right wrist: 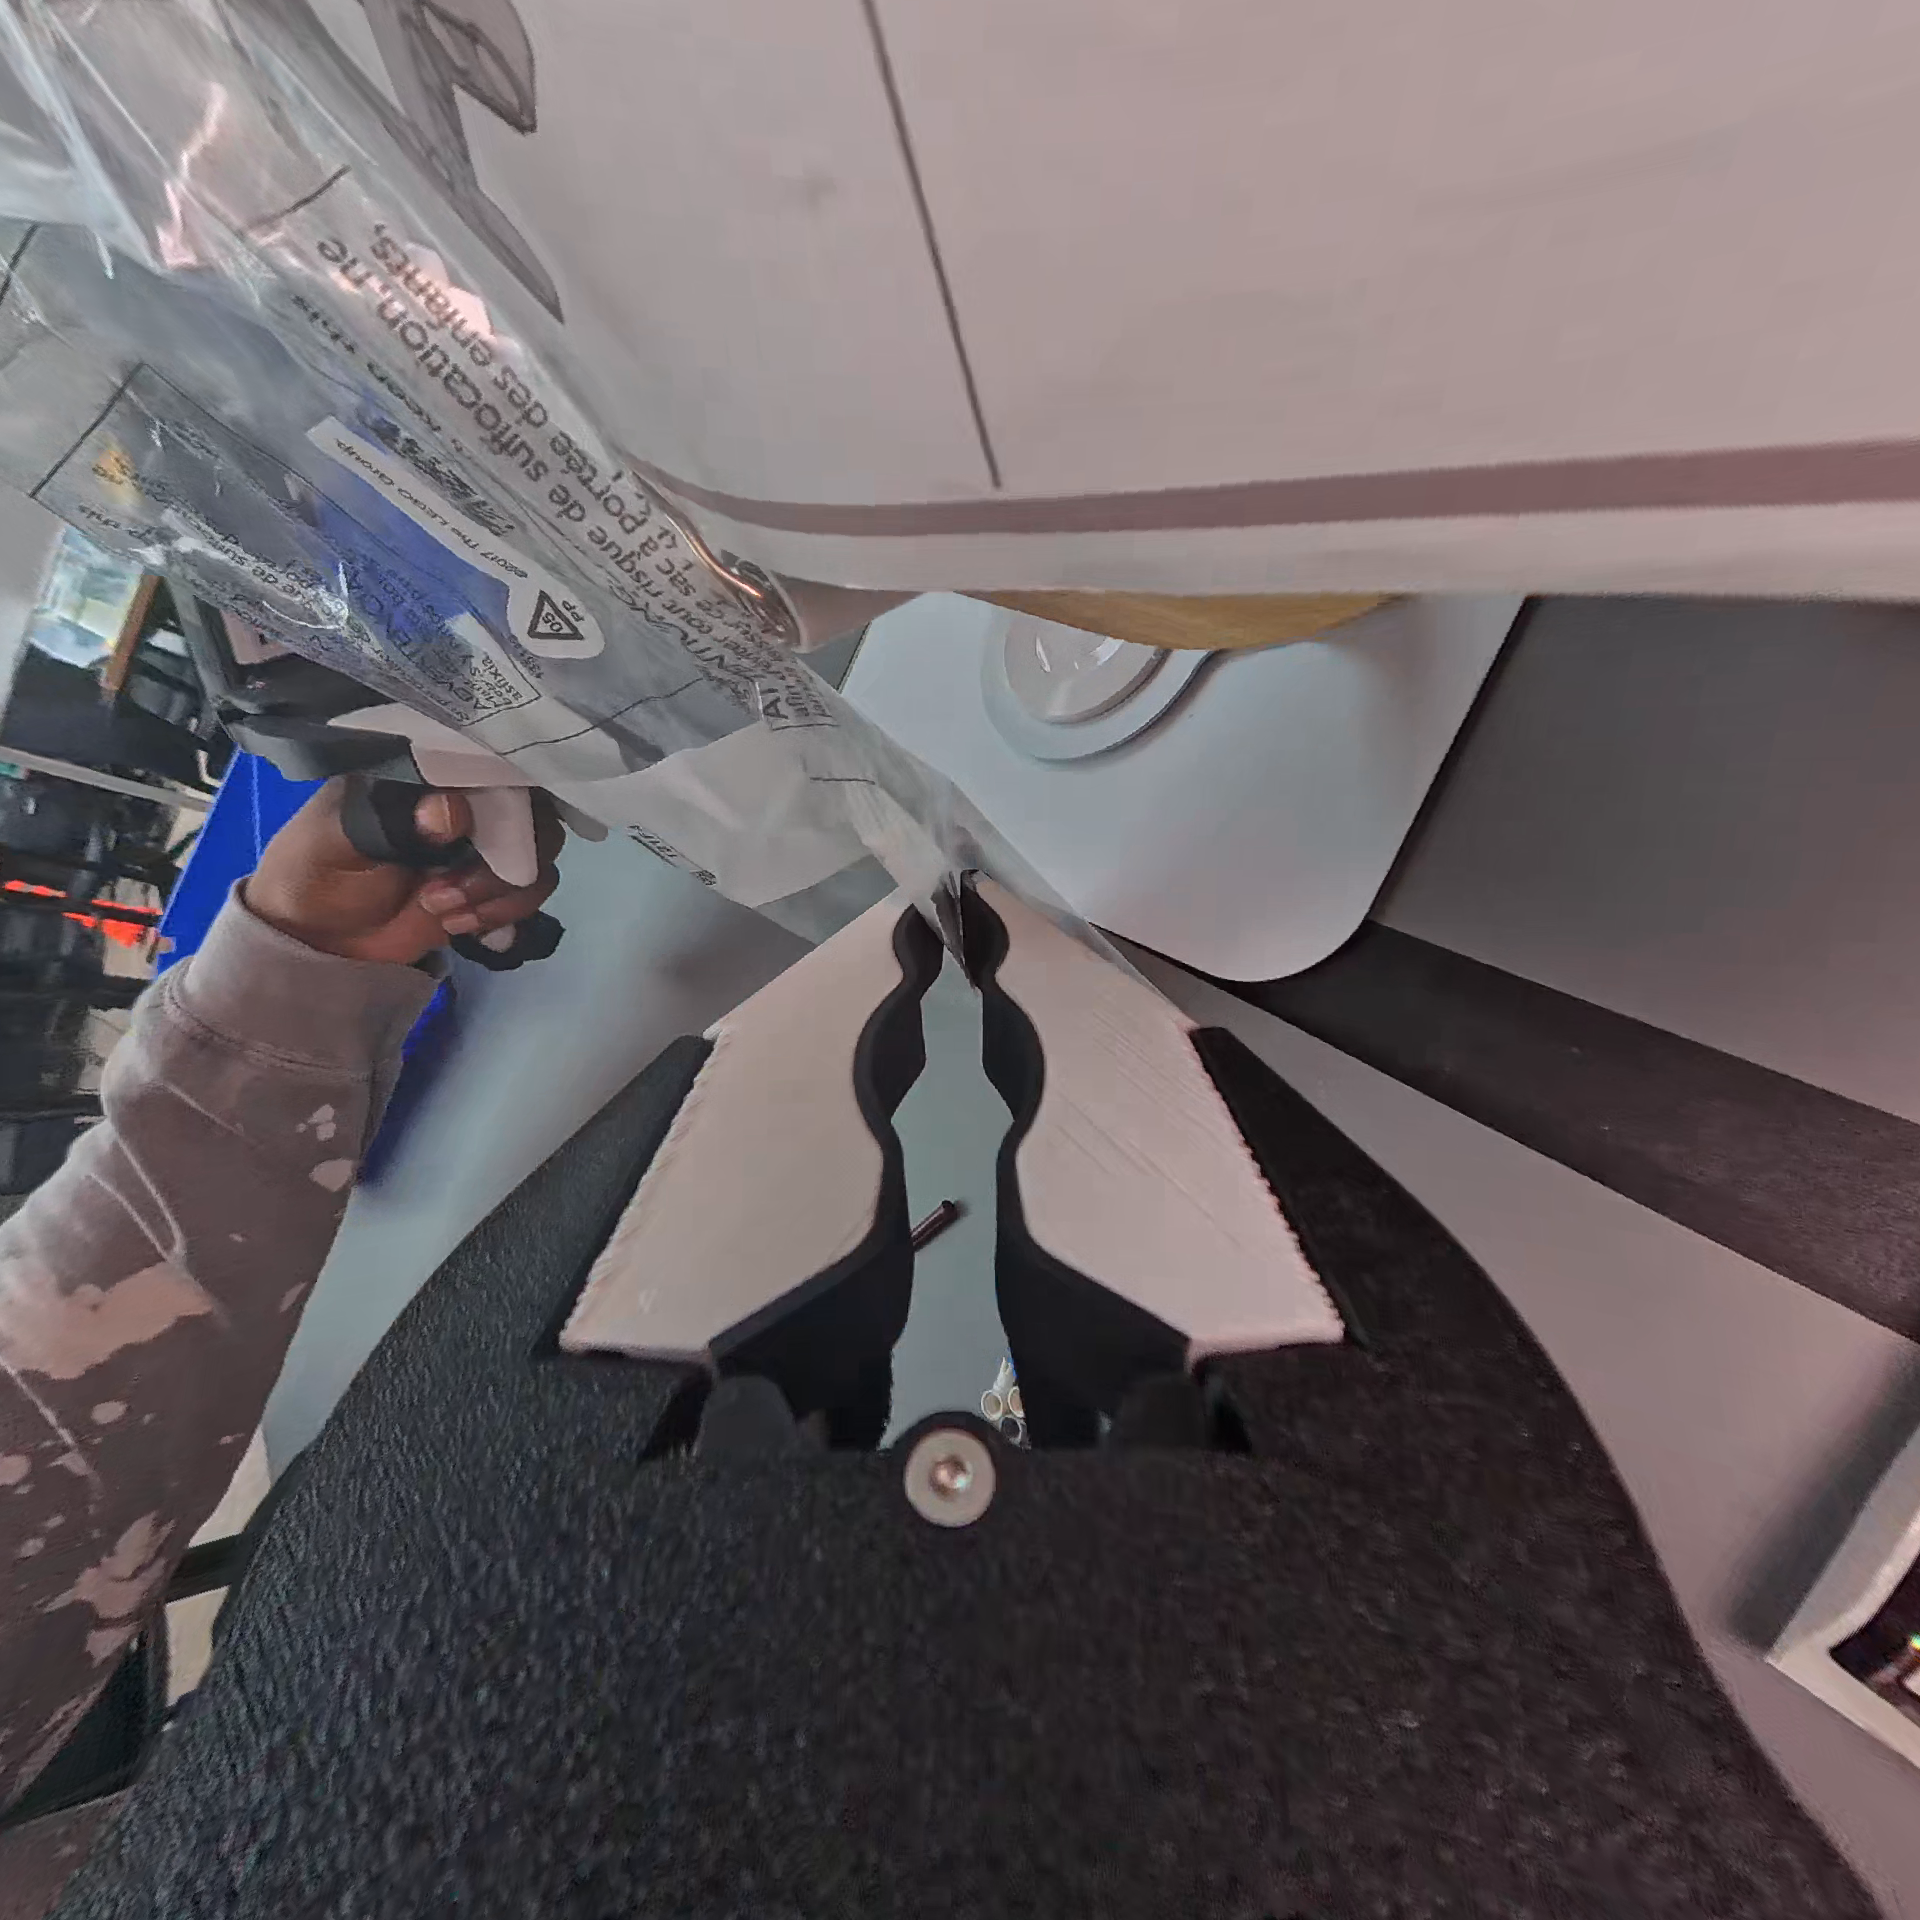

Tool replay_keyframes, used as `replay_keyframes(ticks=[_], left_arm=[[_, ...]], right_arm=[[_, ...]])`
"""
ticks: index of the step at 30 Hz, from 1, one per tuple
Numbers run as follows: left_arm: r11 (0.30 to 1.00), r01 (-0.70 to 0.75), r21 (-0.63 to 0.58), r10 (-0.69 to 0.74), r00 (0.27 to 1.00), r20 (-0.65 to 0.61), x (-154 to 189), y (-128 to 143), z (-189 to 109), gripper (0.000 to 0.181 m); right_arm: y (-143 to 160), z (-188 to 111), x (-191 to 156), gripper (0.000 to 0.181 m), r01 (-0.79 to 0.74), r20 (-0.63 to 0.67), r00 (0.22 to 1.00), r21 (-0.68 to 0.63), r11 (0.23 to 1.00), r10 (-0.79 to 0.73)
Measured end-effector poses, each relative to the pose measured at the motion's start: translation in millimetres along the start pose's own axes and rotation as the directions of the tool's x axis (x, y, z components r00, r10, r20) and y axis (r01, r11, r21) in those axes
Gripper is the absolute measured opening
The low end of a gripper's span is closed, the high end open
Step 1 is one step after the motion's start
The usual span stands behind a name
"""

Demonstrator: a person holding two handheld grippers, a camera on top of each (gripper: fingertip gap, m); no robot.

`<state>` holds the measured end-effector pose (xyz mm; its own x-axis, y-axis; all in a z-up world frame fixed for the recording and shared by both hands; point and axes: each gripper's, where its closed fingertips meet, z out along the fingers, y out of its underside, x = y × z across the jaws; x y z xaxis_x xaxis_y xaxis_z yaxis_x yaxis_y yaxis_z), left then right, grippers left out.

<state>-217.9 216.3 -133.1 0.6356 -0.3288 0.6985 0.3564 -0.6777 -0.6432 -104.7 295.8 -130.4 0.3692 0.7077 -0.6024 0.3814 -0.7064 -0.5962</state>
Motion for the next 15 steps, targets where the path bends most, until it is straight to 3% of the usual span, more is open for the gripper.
replay_keyframes(ticks=[4,9,12,15], left_arm=[[0.994,0.11,-0.022,-0.111,0.993,-0.05,-1,1,3,0.011],[0.991,-0.083,0.106,0.085,0.996,-0.016,7,-18,-9,0.039],[0.913,-0.331,0.239,0.294,0.939,0.178,14,-36,-31,0.044],[0.811,-0.515,0.277,0.393,0.831,0.394,23,-41,-55,0.045]], right_arm=[[3,-4,1,0.006,-0.025,0.013,1.0,0.007,1.0,0.025],[6,-18,10,0.027,0.099,-0.064,0.993,0.024,0.995,-0.098],[2,-38,8,0.038,0.357,-0.169,0.925,0.087,0.93,-0.339],[0,-67,4,0.042,0.615,-0.371,0.755,0.117,0.78,-0.54]])
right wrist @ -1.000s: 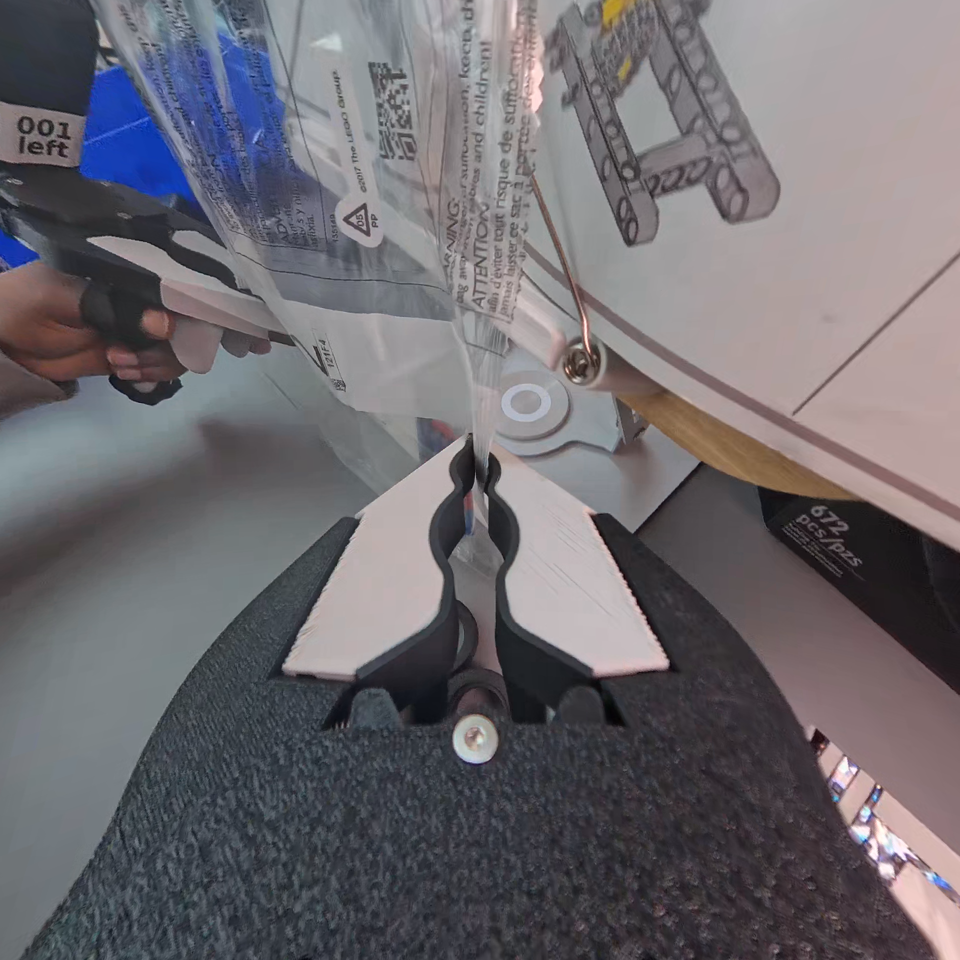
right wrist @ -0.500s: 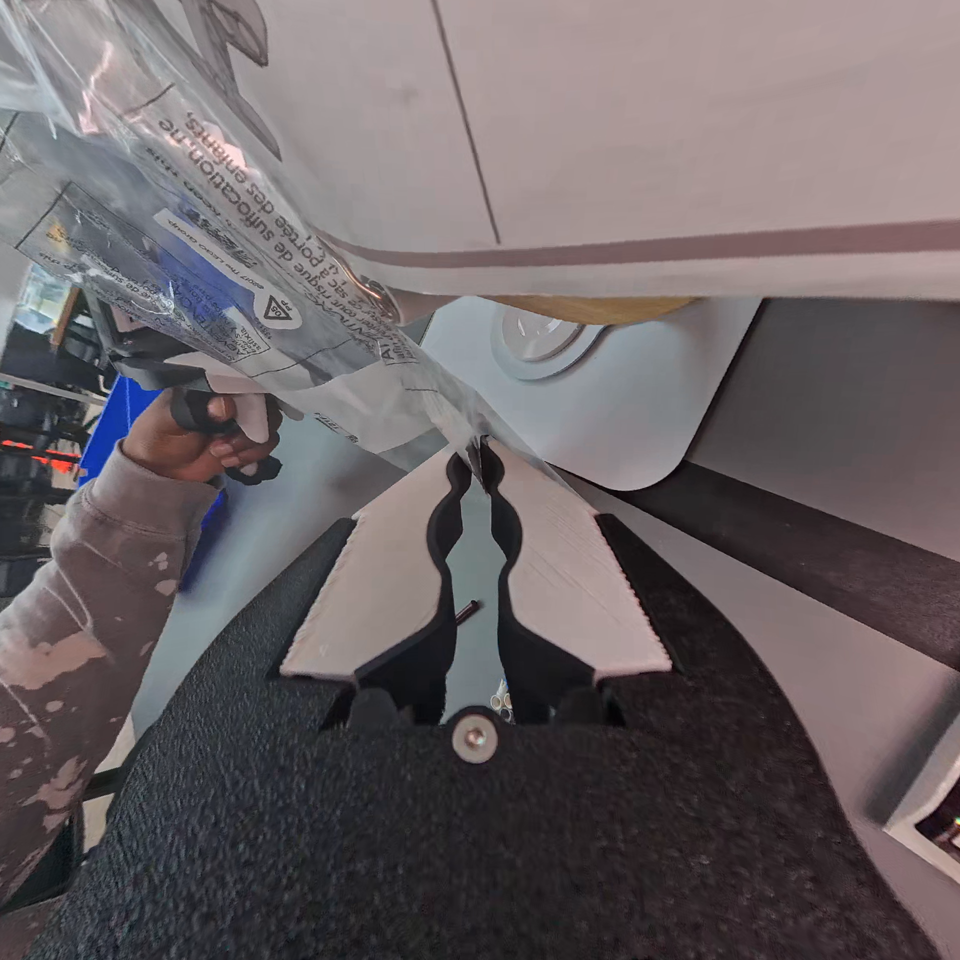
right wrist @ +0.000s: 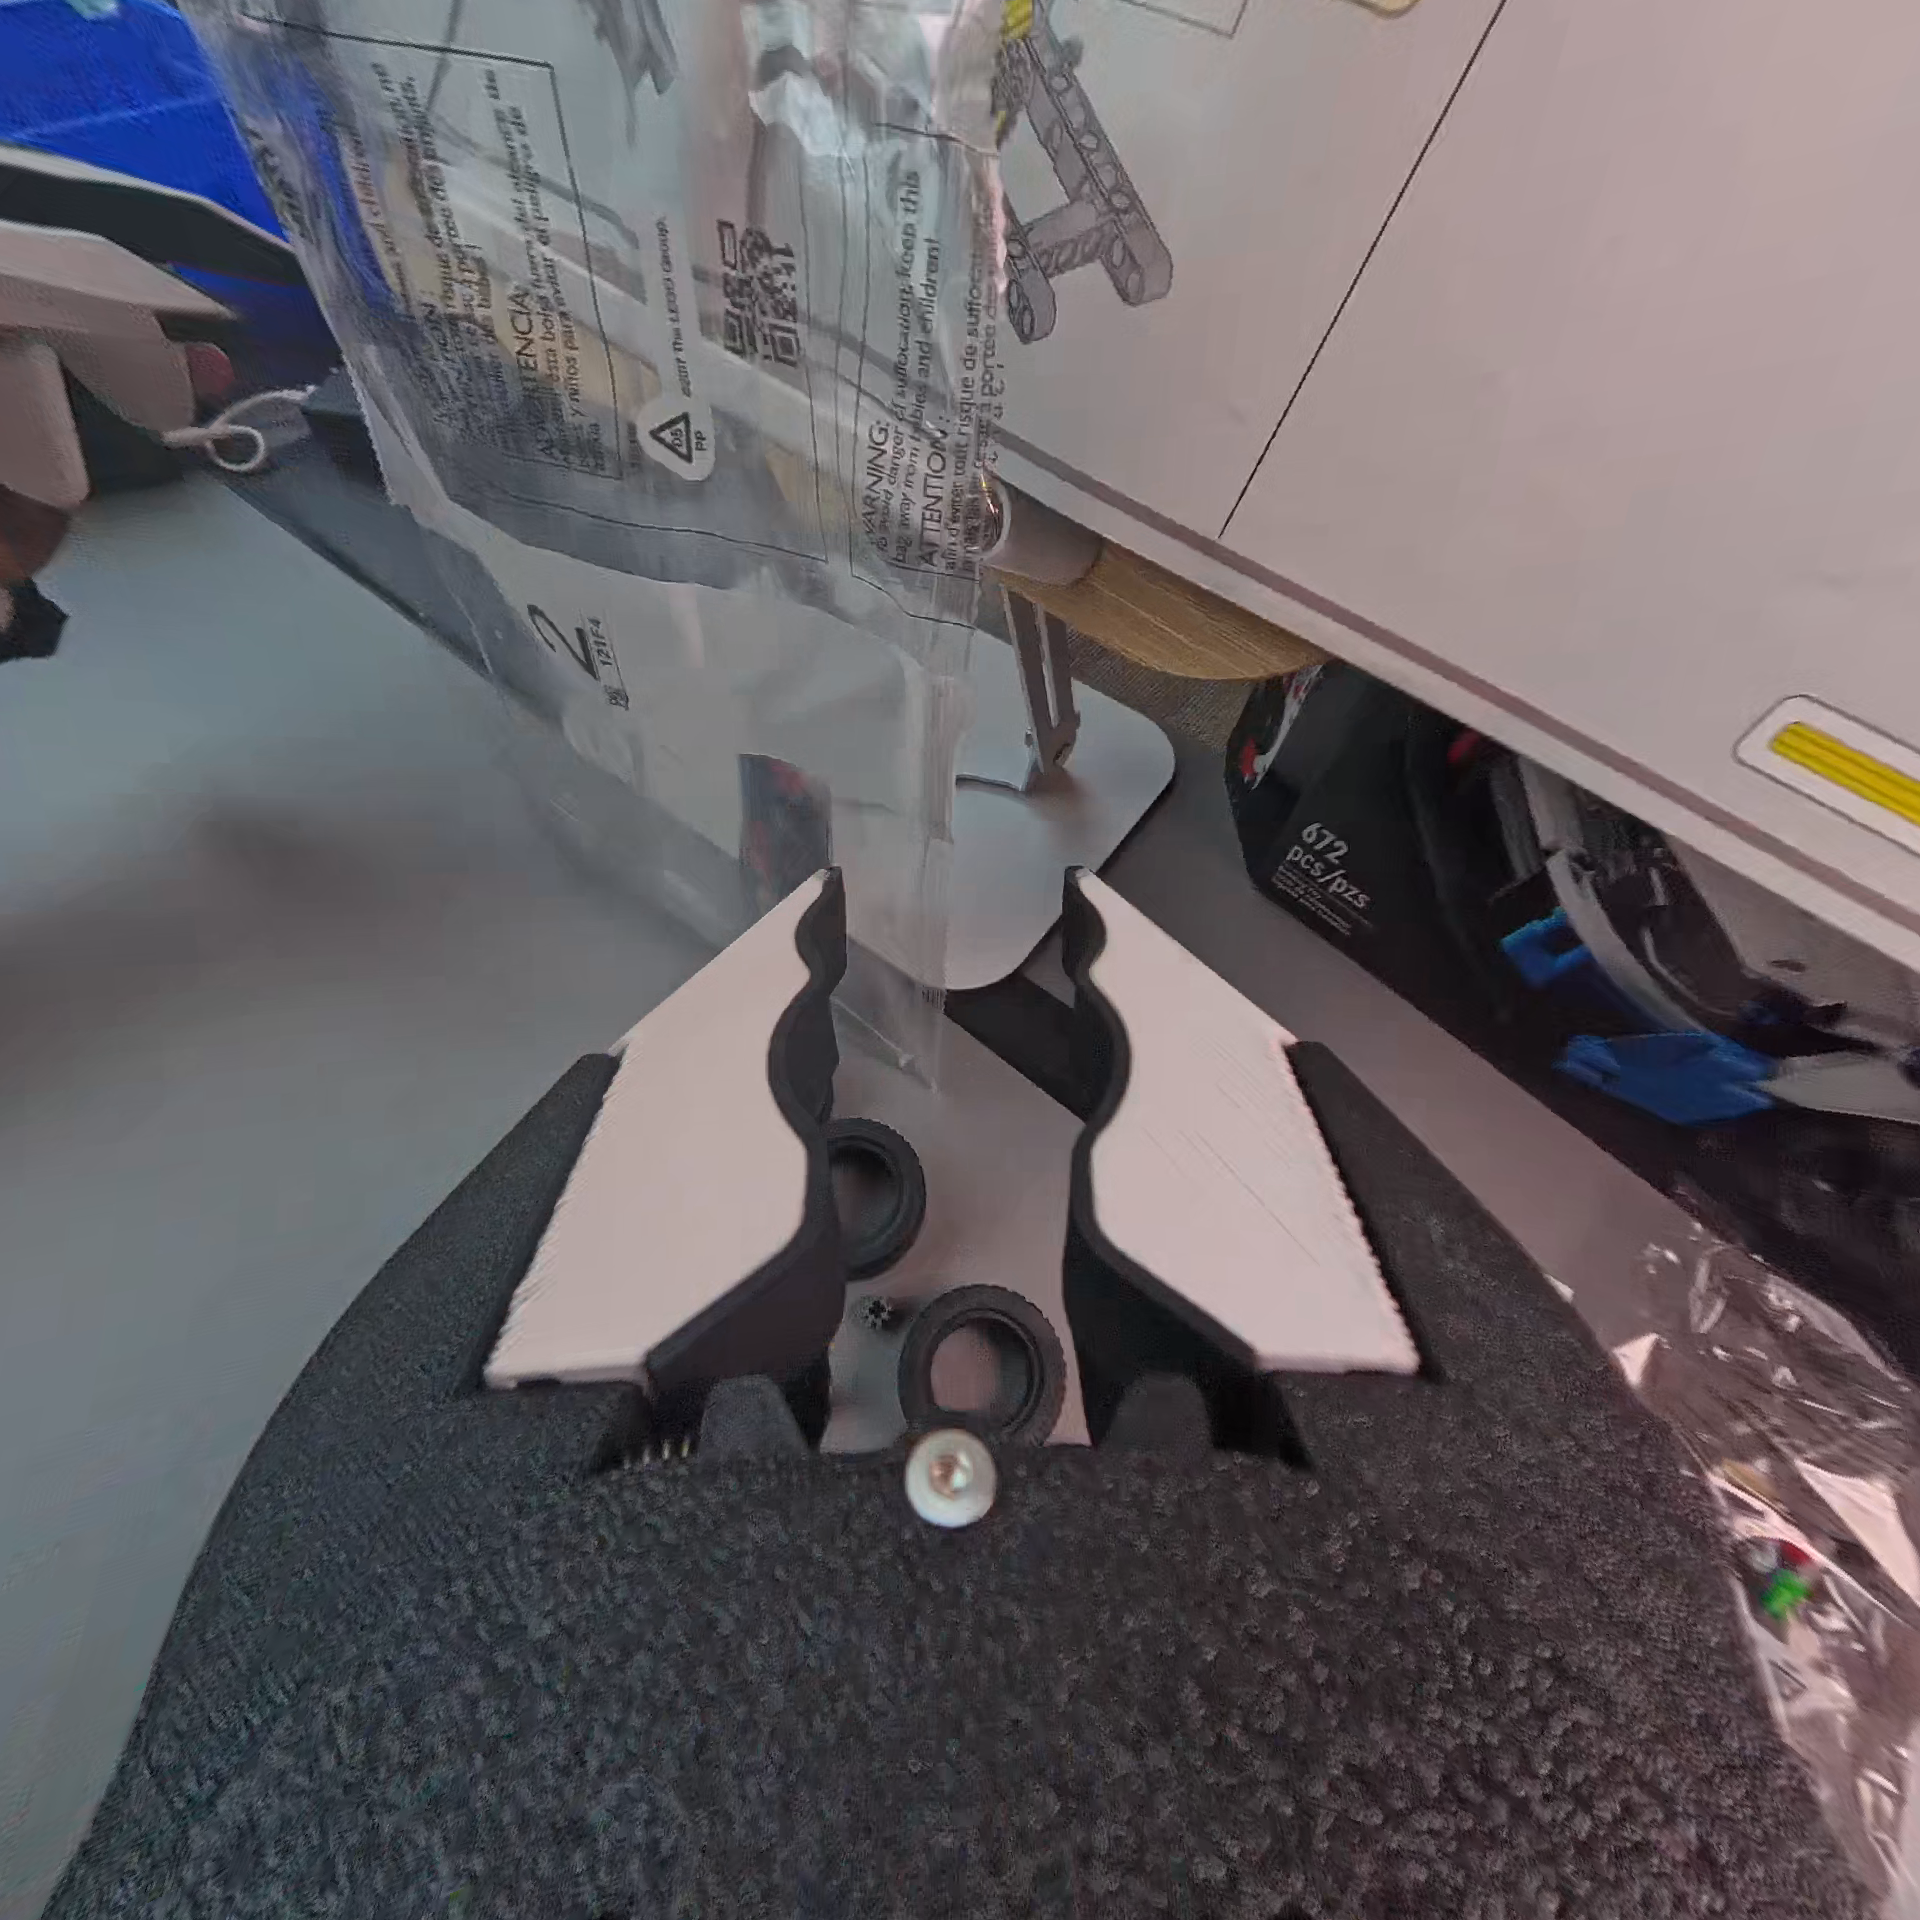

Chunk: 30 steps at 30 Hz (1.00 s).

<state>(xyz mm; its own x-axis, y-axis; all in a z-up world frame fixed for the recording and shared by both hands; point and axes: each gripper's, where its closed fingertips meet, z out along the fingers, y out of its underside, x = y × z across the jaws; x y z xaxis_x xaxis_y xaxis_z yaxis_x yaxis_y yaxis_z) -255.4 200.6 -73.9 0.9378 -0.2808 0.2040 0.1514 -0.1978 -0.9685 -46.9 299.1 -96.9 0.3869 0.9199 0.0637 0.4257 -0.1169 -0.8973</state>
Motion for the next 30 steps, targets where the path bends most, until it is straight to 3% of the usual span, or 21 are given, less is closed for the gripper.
replay_keyframes(ticks=[3,7,12,14,17,21,23,24,27,30], left_arm=[[0.991,-0.119,0.053,0.112,0.986,0.122,11,-9,-25,0.047],[0.972,-0.227,0.057,0.217,0.966,0.137,61,-6,-67,0.051],[0.972,-0.233,0.029,0.232,0.972,0.047,145,25,-128,0.045],[0.984,-0.177,0.013,0.177,0.984,-0.006,176,40,-146,0.044],[0.994,-0.107,0.02,0.108,0.993,-0.052,211,56,-160,0.044],[0.997,-0.075,0.006,0.075,0.992,-0.104,239,74,-157,0.044],[0.998,-0.063,-0.018,0.06,0.988,-0.139,249,82,-153,0.045],[0.998,-0.063,-0.028,0.058,0.986,-0.158,253,86,-152,0.044],[0.995,-0.078,-0.067,0.062,0.977,-0.206,263,99,-148,0.044],[0.989,-0.067,-0.132,0.031,0.966,-0.257,268,116,-141,0.044]], right_arm=[[-3,-39,-15,0.044,0.131,-0.061,0.99,0.071,0.989,-0.127],[21,-108,-51,0.041,0.211,-0.003,0.977,0.089,0.974,-0.211],[137,-187,-103,0.04,0.282,0.273,0.937,-0.227,0.932,-0.217],[180,-208,-111,0.042,0.289,0.276,0.94,-0.336,0.896,-0.199],[220,-219,-115,0.051,0.109,0.21,0.978,-0.454,0.884,-0.013],[229,-211,-125,0.047,-0.001,0.154,0.985,-0.45,0.893,0.079],[230,-204,-126,0.013,0.026,0.129,0.991,-0.448,0.894,0.036],[226,-202,-130,0.0,0.058,0.147,0.989,-0.427,0.902,0.006],[201,-203,-144,0.0,0.218,0.223,0.964,-0.341,0.915,-0.147],[178,-207,-149,0.0,0.364,0.243,0.923,-0.311,0.878,-0.297]])
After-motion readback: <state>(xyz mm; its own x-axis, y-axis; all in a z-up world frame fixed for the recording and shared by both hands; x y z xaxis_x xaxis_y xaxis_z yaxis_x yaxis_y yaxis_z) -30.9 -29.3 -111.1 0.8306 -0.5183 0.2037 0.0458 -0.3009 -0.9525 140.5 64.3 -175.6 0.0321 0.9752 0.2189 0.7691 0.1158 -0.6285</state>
